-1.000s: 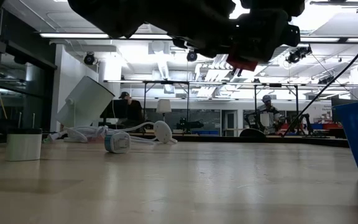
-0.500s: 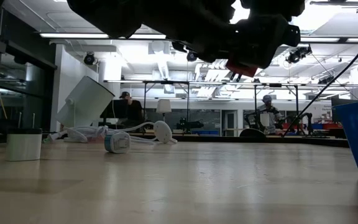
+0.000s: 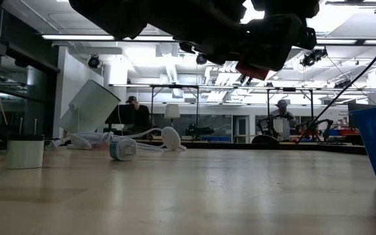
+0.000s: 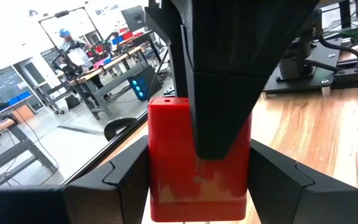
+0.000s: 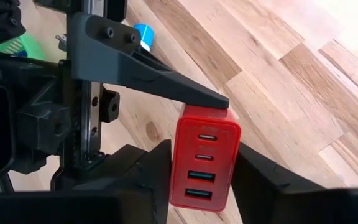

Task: Pick & Place Office items
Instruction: Put the red charger adapter into the blue bin

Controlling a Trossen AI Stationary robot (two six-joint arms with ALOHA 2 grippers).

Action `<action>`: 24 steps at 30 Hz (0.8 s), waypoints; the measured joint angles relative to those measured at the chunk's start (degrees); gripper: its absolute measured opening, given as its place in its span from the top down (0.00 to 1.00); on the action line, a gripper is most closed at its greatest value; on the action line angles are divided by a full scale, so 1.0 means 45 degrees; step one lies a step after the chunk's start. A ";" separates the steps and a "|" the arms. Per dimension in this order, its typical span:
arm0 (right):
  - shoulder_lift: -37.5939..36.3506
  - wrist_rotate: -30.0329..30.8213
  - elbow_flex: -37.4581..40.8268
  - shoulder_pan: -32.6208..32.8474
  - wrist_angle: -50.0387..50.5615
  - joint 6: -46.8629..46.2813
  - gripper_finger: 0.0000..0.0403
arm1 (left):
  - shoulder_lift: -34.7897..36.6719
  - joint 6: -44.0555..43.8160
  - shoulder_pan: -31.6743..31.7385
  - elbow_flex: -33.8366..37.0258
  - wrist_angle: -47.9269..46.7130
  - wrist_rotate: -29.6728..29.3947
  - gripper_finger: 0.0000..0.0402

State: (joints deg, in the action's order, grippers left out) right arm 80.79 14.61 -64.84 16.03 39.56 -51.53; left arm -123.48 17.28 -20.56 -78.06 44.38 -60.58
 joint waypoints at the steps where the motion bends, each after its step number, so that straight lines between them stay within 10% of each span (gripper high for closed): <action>1: 0.0000 0.0000 0.0000 -0.0005 -0.0003 -0.0007 0.69 | 0.0000 -0.0002 0.0000 0.0000 -0.0005 -0.0008 0.47; 24: 0.0000 -0.0073 0.0000 0.0019 -0.0060 0.0186 0.72 | 0.0000 -0.0441 0.0000 0.0001 -0.0010 0.0104 0.41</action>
State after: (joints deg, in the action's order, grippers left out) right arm 80.79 14.28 -64.84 16.12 39.29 -50.69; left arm -123.48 15.30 -20.56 -78.06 44.34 -60.11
